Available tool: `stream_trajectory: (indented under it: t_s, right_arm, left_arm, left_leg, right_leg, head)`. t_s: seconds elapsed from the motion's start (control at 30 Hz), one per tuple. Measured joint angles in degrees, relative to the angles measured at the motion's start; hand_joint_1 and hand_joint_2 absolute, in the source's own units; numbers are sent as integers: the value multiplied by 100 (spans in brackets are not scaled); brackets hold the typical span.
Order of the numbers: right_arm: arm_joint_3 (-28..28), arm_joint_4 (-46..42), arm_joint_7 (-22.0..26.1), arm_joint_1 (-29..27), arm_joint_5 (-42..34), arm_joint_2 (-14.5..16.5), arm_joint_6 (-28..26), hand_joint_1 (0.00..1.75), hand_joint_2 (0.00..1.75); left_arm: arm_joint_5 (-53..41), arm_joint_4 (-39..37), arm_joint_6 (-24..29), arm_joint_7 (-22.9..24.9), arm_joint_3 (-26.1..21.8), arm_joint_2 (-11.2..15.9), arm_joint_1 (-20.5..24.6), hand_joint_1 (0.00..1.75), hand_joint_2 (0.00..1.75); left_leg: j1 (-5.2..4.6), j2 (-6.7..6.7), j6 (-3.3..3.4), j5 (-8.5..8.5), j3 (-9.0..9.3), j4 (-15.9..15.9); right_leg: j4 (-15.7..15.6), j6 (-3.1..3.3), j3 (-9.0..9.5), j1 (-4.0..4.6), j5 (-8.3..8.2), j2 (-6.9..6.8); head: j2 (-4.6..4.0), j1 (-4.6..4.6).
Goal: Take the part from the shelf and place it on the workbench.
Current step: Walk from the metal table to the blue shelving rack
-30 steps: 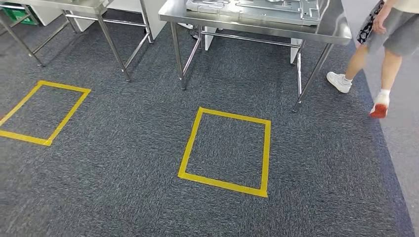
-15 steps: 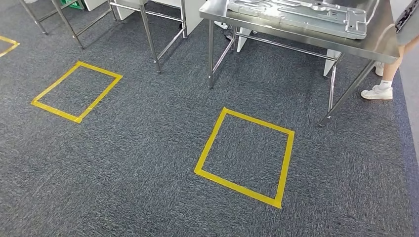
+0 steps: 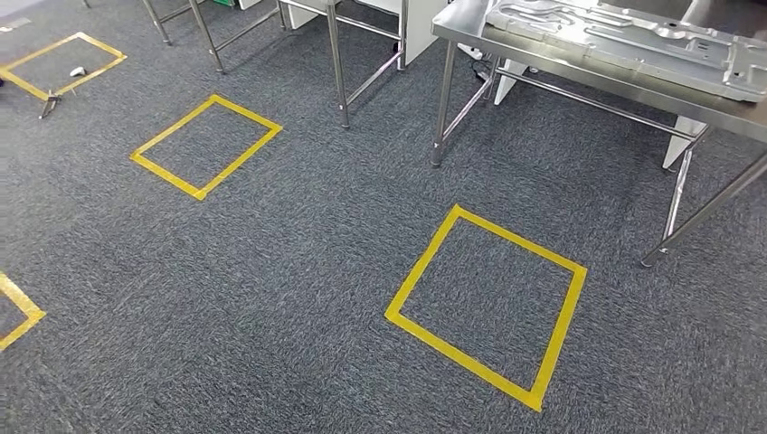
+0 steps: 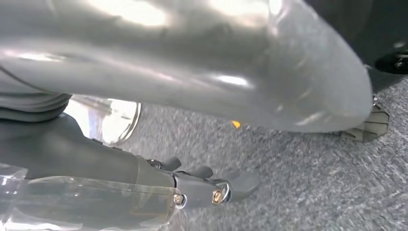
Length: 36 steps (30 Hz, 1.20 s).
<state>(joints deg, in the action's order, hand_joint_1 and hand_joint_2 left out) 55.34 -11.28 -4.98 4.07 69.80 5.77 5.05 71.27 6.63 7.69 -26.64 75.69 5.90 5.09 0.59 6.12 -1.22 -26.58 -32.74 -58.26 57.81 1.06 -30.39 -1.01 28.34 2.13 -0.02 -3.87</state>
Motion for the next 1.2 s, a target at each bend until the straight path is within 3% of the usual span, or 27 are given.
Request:
stream_trajectory:
  t_s: [0.03, 0.1, 0.17, 0.2, 0.23, 0.3, 0.37, 0.4, 0.47, 0.53, 0.6, 0.67, 0.7, 0.73, 0.77, 0.83, 0.9, 0.97, 1.03, 1.1, 1.17, 1.2]
  right_arm:
    - [-11, 0, -2, 7, 10, 3, 13, 0, 0]
    - [-27, 0, -5, 4, 16, 7, 35, 0, 0]
    - [-36, 0, -8, -1, 18, 10, 46, 0, 0]
    - [-40, 0, -10, 2, 19, 11, 47, 0, 0]
    - [-45, 0, -11, 6, 18, 13, 47, 0, 0]
    - [-53, 0, -13, 16, 15, 15, 47, 0, 0]
    - [-57, 0, -13, 27, 12, 17, 44, 0, 0]
    - [-58, 0, -13, 38, 11, 17, 41, 0, 0]
    - [-60, 0, -13, 70, 10, 17, 39, 0, 0]
    - [-61, 0, -13, 78, 4, 17, 39, 0, 0]
    - [-61, 0, -13, 55, -12, 17, 39, 0, 0]
    - [-61, 0, -14, 28, -33, 17, 43, 0, 0]
    - [-61, 0, -16, 19, -46, 17, 46, 0, 0]
    - [-61, 0, -21, 15, -63, 17, 50, 0, 0]
    - [-61, 0, -26, 14, -79, 17, 53, 0, 0]
    - [-58, 0, -36, 16, -106, 5, 47, 0, 0]
    - [-54, 0, -39, 28, -113, -12, 39, 0, 0]
    - [-52, 0, -47, 46, -113, -15, 38, 0, 0]
    - [-52, 0, -67, 43, -113, -15, 39, 0, 0]
    - [-49, 0, -84, 18, -113, -15, 39, 0, 0]
    - [-39, 0, -90, 2, -116, -14, 40, 0, 0]
    - [-33, 0, -91, 0, -121, -13, 42, 0, 0]
  left_arm:
    - [-3, -1, 0, 8, -2, 7, 4, 0, 0]
    - [-4, -1, 0, 18, -7, 21, 30, 0, 0]
    - [-4, -1, -1, 21, -9, 29, 35, 0, 0]
    - [-4, -1, -7, 22, -10, 29, 24, 0, 0]
    - [-4, -1, -16, 23, -10, 33, 13, 0, 0]
    - [-4, -1, -42, 25, -11, 40, 15, 0, 0]
    - [-4, -1, -56, 26, -10, 45, 32, 0, 0]
    - [-4, -1, -59, 27, -10, 47, 30, 0, 0]
    - [-4, -1, -61, 29, -9, 54, 5, 0, 0]
    - [-4, -1, -68, 35, -9, 58, -2, 0, 0]
    - [-3, -1, -88, 39, -9, 58, 28, 0, 0]
    - [-1, -1, -103, 39, -9, 59, 54, 0, 0]
    - [1, -1, -104, 45, -9, 60, 56, 0, 0]
    - [1, -1, -104, 55, -8, 60, 56, 0, 0]
    - [1, 0, -105, 65, -7, 59, 57, 0, 0]
    - [1, 1, -111, 82, -2, 50, 76, 0, 0]
    - [1, 2, -118, 88, 3, 39, 105, 0, 0]
    - [1, 2, -119, 94, 5, 38, 112, 0, 0]
    - [-3, 2, -117, 98, 8, 40, 103, 0, 0]
    - [-6, 2, -116, 98, 11, 42, 127, 0, 0]
    - [-6, 2, -117, 96, 13, 43, 146, 0, 0]
    - [-6, 2, -117, 95, 14, 44, 139, 0, 0]
  left_leg:
    - [2, -157, -22, -128, -87, -197]
    - [10, -463, -66, -529, -418, -920]
    - [25, -538, -110, -774, -697, -1554]
    - [31, -556, -122, -731, -685, -1569]
    - [37, -588, -127, -590, -550, -1343]
    - [35, -789, -107, -242, -84, -505]
    - [12, -950, -31, -85, 194, 19]
    - [-4, -962, 13, -83, 212, 82]
    - [-8, -847, 91, -61, 193, 92]
    - [4, -739, 163, -21, 198, 120]
    - [1, -620, 218, 16, 177, 129]
    - [-24, -475, 249, 36, 149, 127]
    - [-37, -394, 255, 41, 144, 126]
    - [-48, -313, 257, 45, 146, 124]
    - [-55, -231, 257, 49, 152, 123]
    - [-53, -88, 237, 59, 145, 115]
    - [-29, 36, 186, 80, 101, 111]
    - [-12, 130, 127, 108, 66, 120]
    - [-13, -93, 93, 19, -7, -16]
    - [2, -429, 44, -304, -275, -564]
    - [46, -519, -39, -608, -620, -1266]
    - [74, -534, -80, -628, -691, -1423]
  right_leg:
    - [-25, 40, 7, -4, -12, -79]
    - [-35, 87, 6, 17, -10, -250]
    - [-32, 93, 0, 34, -2, -432]
    - [-30, 90, -1, 37, 3, -515]
    - [-29, 81, 7, 37, 9, -592]
    - [-23, 44, 38, 49, 32, -733]
    - [-16, -21, 69, 74, 56, -839]
    - [-16, -56, 83, 86, 62, -883]
    - [-15, -125, 109, 73, 75, -937]
    - [182, -188, 42, 45, 243, -713]
    - [825, -210, -253, 29, 622, -374]
    - [1513, -195, -600, 30, 871, -254]
    - [1621, -177, -668, 32, 836, -234]
    - [1491, -148, -624, 41, 686, -210]
    - [1166, -105, -485, 56, 461, -155]
    - [381, 8, -153, 100, 78, 148]
    - [11, 67, -13, 135, -43, 318]
    - [-68, 74, 14, 128, -75, 189]
    - [-202, 95, 85, 97, -130, 39]
    - [-281, 110, 133, 87, -154, -146]
    - [-277, 107, 130, 86, -140, -339]
    - [-270, 93, 128, 79, -127, -429]
  head:
    - [0, -1]
    - [0, -1]
    - [0, -1]
    - [0, -1]
    - [0, -1]
    - [0, -2]
    - [0, -1]
    - [0, 0]
    - [0, 1]
    - [0, 1]
    - [0, 1]
    - [0, 1]
    - [0, 1]
    - [0, 1]
    - [0, 1]
    - [0, 1]
    - [0, 1]
    - [0, 0]
    - [0, -1]
    - [0, -1]
    - [0, -1]
    - [0, -1]
